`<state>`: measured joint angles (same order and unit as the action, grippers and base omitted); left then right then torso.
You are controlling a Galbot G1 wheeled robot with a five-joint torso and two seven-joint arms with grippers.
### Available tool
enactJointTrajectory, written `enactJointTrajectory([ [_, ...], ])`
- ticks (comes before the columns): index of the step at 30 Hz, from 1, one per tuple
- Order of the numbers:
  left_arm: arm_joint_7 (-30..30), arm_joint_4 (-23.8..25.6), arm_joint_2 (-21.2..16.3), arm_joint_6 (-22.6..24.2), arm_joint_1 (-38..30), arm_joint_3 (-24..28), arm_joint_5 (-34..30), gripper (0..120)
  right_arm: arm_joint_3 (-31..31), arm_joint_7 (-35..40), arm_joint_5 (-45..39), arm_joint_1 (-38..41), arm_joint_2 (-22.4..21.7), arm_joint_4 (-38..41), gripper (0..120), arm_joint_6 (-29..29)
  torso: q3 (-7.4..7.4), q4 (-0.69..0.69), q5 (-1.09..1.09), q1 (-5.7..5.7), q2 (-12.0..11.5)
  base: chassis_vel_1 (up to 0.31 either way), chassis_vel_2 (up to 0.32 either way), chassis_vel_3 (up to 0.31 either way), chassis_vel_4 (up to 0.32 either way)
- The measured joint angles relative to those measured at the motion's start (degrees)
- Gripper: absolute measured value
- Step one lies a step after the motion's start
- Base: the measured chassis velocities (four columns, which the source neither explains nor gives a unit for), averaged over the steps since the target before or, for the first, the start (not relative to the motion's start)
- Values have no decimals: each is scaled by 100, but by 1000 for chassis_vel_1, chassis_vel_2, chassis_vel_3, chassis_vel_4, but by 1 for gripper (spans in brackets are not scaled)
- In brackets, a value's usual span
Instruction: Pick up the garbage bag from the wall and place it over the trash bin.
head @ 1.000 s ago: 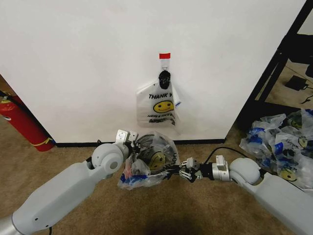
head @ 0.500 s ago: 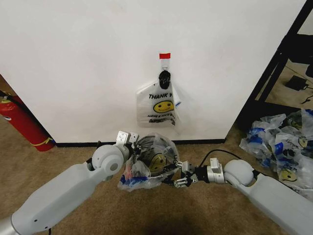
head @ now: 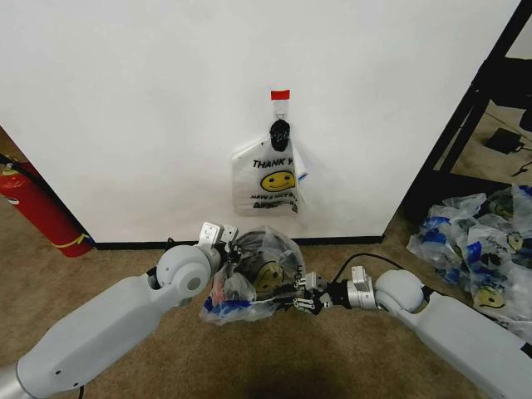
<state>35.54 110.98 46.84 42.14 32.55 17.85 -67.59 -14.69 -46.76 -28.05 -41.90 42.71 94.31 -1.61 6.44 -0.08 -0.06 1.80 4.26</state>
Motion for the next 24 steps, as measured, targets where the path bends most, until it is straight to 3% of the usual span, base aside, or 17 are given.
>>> enactJointTrajectory([
  [9, 55, -78, 49, 0, -23, -59, -172, 4, 82, -59, -20, -62, -45, 157, 0, -23, 0, 1, 0, 0, 0, 0, 0, 0, 0],
  [15, 133, -307, 83, 0, -111, -194, -481, 4, 404, -147, -41, -491, -430, 615, 0, 6, 0, -2, -2, 0, 0, 0, 0, 0, 0],
  [24, 229, -272, 83, 0, -201, -247, -680, 4, 1177, -469, 1274, -1209, -675, 620, 0, 631, 0, -1, 0, 0, 0, 0, 0, 0, 0],
])
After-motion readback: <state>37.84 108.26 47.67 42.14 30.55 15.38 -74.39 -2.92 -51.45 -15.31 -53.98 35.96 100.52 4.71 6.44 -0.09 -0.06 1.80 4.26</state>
